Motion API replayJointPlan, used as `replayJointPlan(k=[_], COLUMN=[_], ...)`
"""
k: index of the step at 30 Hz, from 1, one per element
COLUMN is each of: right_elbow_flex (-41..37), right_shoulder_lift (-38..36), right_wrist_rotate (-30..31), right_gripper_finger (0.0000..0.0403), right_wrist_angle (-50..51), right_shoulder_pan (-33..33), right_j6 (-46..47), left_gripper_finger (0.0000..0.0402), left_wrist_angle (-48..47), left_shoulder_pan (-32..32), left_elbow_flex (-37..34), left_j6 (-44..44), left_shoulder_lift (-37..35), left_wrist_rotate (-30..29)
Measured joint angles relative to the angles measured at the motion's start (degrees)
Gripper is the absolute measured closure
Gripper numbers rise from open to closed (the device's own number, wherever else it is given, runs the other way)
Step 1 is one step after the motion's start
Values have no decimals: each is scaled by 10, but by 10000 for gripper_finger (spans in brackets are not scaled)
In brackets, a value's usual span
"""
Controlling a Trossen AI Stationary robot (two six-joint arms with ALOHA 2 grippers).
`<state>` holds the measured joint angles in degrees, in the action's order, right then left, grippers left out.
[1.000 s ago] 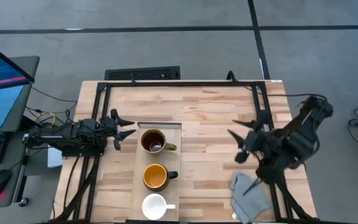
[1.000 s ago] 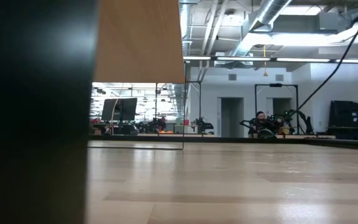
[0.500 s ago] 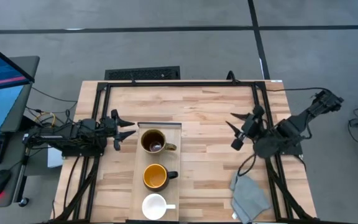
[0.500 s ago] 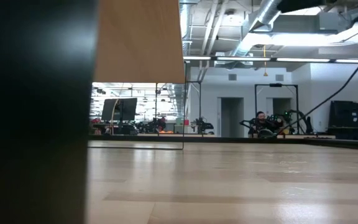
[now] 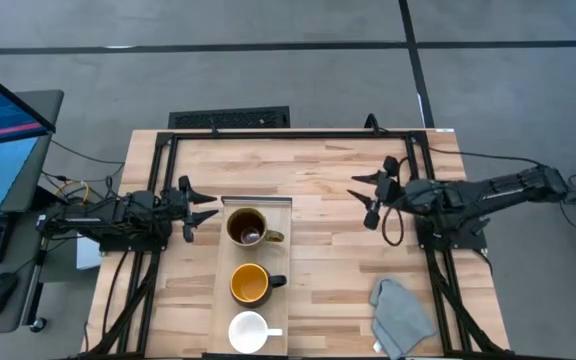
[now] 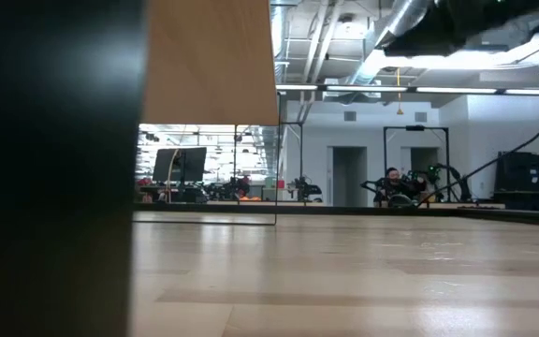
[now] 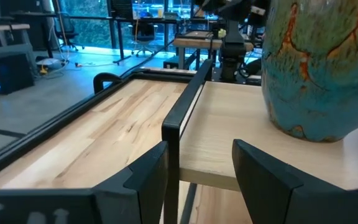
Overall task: Stack small to large cups/mugs on shelf
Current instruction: Return to Home Position
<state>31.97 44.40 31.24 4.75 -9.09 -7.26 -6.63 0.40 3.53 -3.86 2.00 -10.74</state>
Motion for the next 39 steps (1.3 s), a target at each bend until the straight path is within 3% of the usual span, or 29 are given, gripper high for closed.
replayJointPlan(k=[9, 15, 24, 39], right_elbow_flex=[-144, -215, -267, -275], right_shoulder_lift=[-115, -199, -298, -422], right_wrist_rotate=[-33, -78, -120, -189], right_gripper_finger=[213, 213, 215, 213], right_wrist_angle=[-156, -187, -185, -61], right_shoulder_pan=[34, 49, 69, 133], right_j6=[-17, -12, -18, -18], left_gripper_finger=[232, 232, 232, 232], left_wrist_angle=[0, 0, 0, 1], left_shoulder_pan=[0, 0, 0, 0], left_elbow_flex=[0, 0, 0, 0], left_j6=[46, 49, 51, 67], left_shoulder_lift=[0, 0, 0, 0], left_wrist_rotate=[0, -1, -2, -9])
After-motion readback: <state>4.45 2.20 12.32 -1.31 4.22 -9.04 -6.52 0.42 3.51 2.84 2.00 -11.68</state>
